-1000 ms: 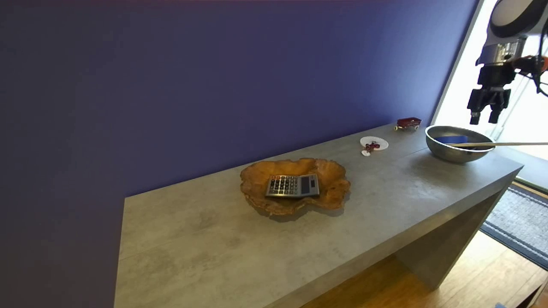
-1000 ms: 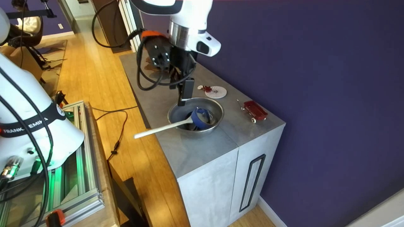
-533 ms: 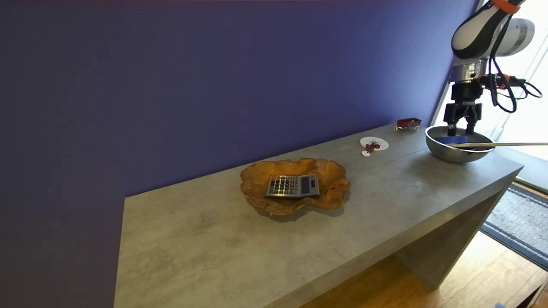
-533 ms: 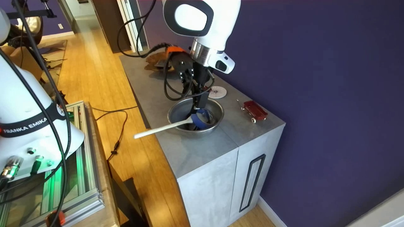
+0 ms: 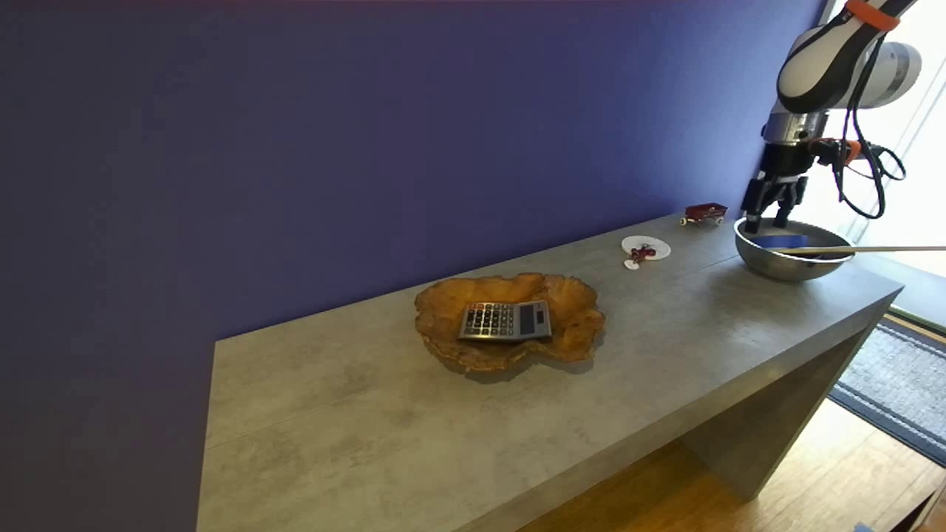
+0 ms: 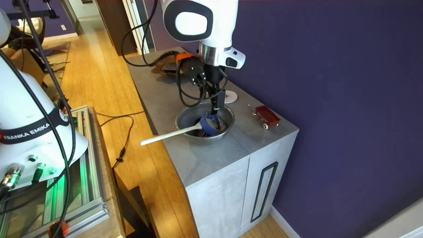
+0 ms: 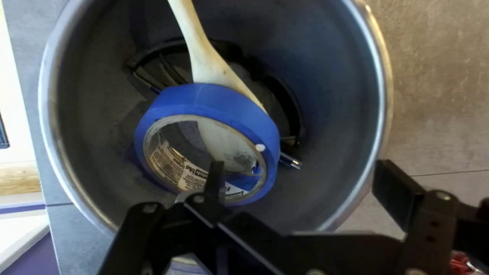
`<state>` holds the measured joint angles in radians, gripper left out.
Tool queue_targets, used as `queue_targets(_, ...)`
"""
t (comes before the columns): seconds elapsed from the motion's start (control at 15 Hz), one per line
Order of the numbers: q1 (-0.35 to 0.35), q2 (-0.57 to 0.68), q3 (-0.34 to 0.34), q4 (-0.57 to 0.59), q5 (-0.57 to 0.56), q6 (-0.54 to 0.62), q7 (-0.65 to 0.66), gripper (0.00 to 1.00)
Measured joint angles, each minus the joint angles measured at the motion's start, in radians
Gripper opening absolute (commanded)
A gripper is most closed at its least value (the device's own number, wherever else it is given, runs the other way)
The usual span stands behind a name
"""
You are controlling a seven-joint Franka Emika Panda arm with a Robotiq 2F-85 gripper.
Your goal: Pick up the blue masking tape from the silver bowl and put it in the brown bowl
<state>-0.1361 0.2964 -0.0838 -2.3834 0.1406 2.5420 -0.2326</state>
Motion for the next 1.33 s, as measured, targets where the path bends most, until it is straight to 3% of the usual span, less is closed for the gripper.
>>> queue_targets(0.27, -0.014, 0.006, 0.006, -0.002, 0.001, 0.006, 0.000, 0.45)
queue_targets(0.53, -0.049, 0.012, 0.005, -0.002, 0.001, 0.006, 0.000, 0.32)
queue_targets(0.6, -0.054, 0.016, 0.005, -0.002, 0.001, 0.006, -0.001, 0.10)
queue_targets(0.87, -0.056, 0.049, 0.012, 0.005, 0.001, 0.003, -0.001, 0.00)
queue_targets(1.13, -0.057, 0.038, 0.013, 0.003, 0.000, -0.010, -0.004, 0.03)
queue_targets(1.33, -0.057, -0.064, 0.014, -0.043, 0.000, -0.030, -0.037, 0.03)
